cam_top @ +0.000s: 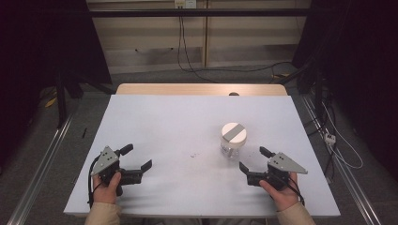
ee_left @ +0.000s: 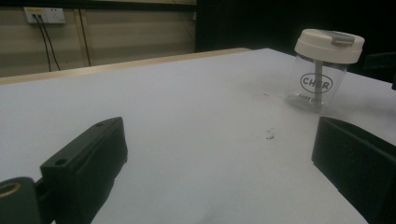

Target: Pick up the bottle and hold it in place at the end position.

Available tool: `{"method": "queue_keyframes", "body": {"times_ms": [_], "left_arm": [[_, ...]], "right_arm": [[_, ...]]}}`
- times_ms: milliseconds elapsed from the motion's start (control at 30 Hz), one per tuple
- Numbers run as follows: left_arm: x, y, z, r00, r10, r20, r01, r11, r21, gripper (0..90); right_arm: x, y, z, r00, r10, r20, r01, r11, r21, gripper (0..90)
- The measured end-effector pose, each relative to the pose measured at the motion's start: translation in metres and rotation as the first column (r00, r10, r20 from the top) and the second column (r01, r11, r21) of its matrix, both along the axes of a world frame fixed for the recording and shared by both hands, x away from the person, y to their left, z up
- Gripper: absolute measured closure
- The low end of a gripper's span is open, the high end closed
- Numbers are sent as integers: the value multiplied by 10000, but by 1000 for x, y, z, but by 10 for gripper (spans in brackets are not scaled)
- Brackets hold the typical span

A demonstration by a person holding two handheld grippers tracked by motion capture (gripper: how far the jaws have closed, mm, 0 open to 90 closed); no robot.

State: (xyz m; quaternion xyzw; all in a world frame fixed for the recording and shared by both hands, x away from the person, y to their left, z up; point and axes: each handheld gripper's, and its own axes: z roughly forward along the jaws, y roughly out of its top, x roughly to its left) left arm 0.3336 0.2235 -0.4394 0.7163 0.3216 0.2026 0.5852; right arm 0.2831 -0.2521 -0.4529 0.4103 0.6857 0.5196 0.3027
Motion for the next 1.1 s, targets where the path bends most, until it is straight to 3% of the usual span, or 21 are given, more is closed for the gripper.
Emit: {"method": "queue_keyframes", "body": {"times_ms": [1100], "left_arm": [[-1,-5,-1,9997,-215,87,215,9998,-29,30]], "right_arm": [[50,37,0,9963,-295,-805,309,9994,159,53]]}}
